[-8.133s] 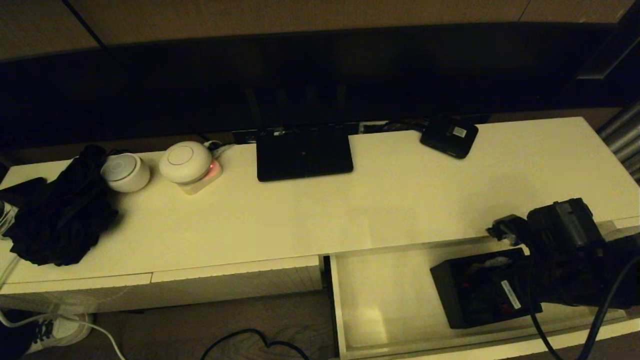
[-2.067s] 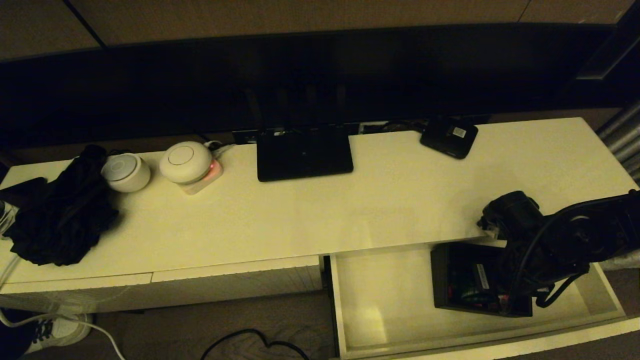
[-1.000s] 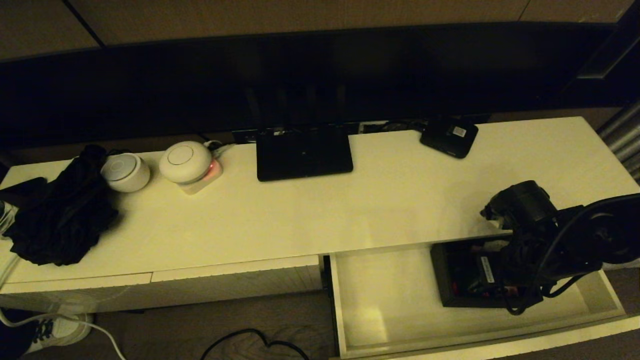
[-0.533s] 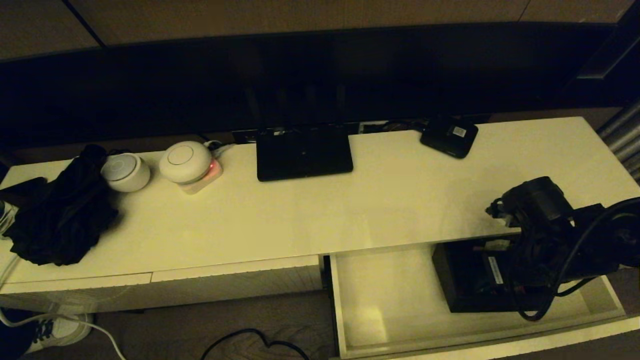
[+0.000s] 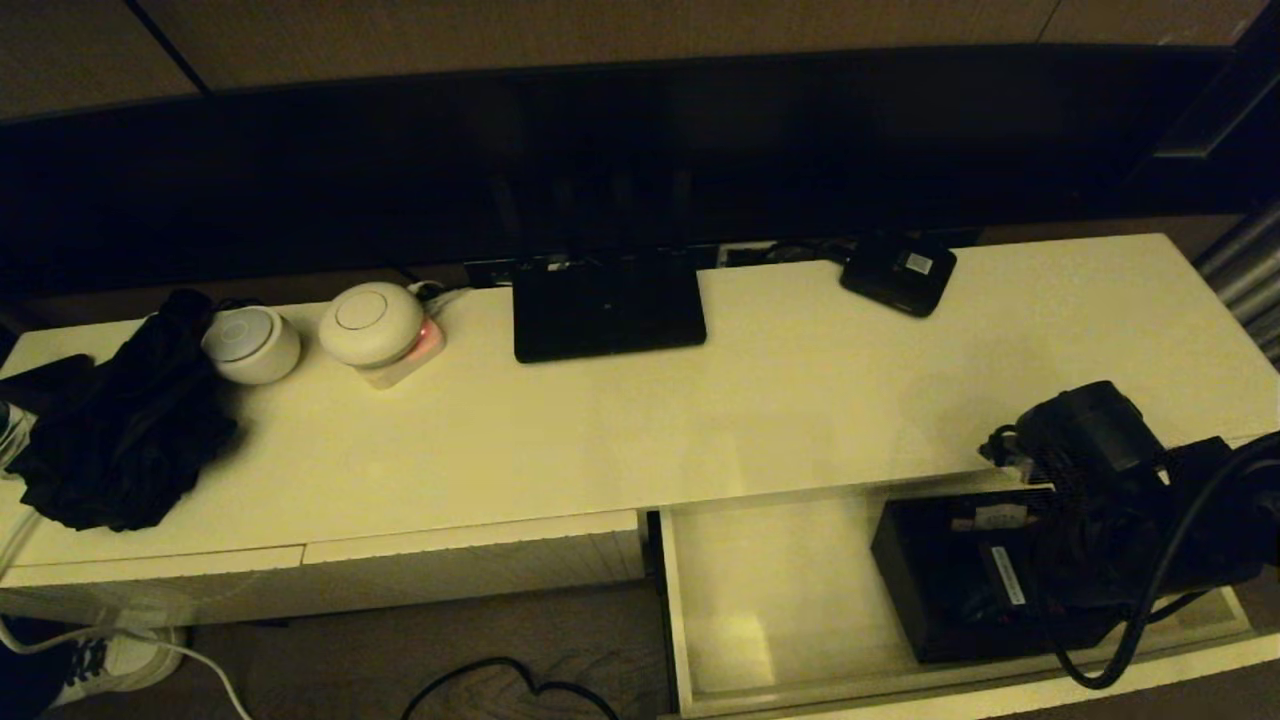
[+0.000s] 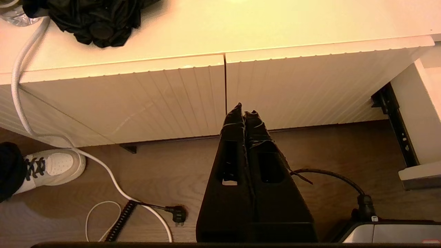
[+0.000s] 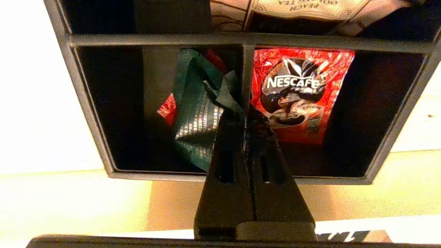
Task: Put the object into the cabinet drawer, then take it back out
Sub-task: Take the storage box out of the drawer and put it on the table
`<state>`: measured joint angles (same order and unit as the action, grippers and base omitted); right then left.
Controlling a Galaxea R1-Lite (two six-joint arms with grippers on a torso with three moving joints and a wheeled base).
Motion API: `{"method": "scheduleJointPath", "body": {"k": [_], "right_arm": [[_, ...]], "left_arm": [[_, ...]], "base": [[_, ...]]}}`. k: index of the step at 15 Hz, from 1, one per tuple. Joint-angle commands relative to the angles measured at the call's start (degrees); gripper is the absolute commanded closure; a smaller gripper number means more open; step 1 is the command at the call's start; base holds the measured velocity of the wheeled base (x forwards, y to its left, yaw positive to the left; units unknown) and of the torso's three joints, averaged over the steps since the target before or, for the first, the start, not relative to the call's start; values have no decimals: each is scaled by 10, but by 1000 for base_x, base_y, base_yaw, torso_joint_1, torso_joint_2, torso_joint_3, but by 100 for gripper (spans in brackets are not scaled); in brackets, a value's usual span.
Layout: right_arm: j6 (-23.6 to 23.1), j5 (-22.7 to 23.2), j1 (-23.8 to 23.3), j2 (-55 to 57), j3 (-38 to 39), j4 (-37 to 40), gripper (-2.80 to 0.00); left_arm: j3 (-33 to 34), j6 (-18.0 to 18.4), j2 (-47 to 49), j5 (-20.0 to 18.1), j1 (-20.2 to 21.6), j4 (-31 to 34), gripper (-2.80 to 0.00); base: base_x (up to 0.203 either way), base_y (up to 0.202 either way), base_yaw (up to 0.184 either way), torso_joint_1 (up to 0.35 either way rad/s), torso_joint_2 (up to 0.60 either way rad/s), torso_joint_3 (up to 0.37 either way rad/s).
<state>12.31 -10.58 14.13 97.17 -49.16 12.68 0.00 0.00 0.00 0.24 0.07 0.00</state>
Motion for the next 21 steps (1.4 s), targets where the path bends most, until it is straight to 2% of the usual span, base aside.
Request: {"method": "scheduleJointPath", "body": {"k": [1, 21], "right_arm": [[2, 0, 0, 11, 19, -12, 0], [1, -7, 10, -117, 22, 2, 0]], "left_arm": [[2, 0, 0, 0, 0, 0, 0], [2, 0, 0, 0, 0, 0, 0]], "base": [[0, 0, 0, 0, 0, 0], [0, 0, 0, 0, 0, 0]]}}
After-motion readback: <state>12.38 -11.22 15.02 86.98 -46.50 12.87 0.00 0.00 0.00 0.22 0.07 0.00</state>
